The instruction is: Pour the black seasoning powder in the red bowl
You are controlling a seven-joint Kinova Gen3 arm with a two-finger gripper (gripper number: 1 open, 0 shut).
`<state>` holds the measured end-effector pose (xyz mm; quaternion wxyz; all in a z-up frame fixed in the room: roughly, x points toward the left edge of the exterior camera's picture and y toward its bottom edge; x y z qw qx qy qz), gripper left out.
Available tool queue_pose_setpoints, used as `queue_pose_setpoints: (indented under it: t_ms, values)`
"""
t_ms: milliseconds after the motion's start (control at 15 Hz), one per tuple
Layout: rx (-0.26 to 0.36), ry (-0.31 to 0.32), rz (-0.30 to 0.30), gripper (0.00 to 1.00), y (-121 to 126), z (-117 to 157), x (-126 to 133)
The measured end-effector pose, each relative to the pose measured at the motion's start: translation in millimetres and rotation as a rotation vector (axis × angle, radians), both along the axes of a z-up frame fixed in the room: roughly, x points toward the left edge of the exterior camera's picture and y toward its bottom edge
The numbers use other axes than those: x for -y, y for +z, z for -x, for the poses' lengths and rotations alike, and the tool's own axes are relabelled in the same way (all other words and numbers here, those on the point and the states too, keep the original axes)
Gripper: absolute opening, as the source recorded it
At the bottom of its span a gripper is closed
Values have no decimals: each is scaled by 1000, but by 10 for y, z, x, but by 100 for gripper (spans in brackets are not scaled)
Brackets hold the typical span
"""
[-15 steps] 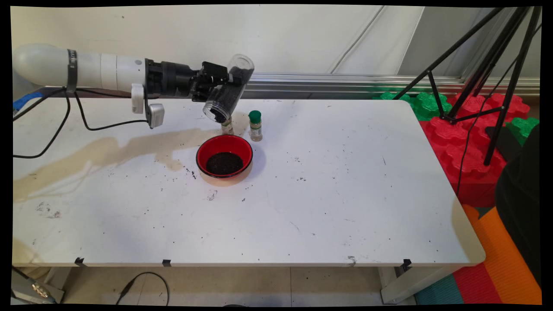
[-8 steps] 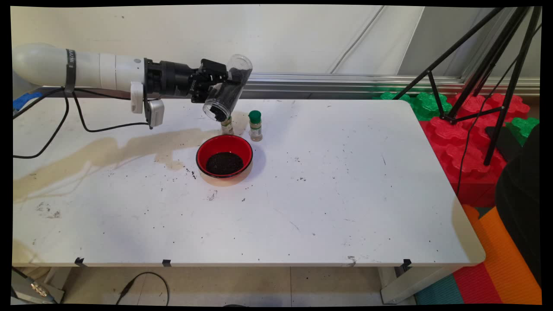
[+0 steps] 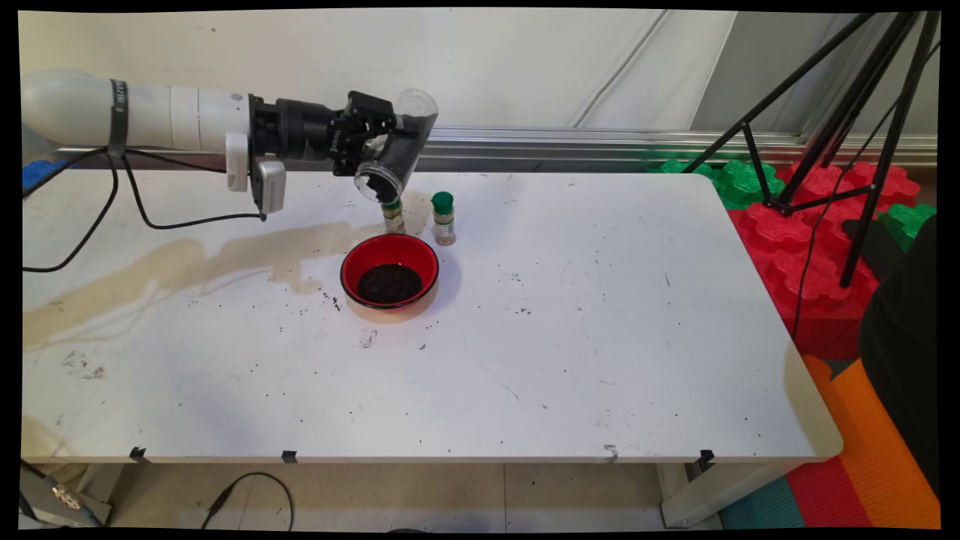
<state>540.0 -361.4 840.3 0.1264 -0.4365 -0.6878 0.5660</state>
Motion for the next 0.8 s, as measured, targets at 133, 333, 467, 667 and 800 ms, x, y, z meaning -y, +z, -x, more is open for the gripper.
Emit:
queue_pose_setpoints:
  t_ms: [133,333,467,667,800]
  values:
    - [-21,10,-15,0,35,17,-9]
    - [-56,25,-40,0,105,52,-23]
    - [-78,33,-53,0,157,78,-29]
    - [-111,45,-73,0,250,126,-38]
    - [-133,55,-89,0,317,160,-46]
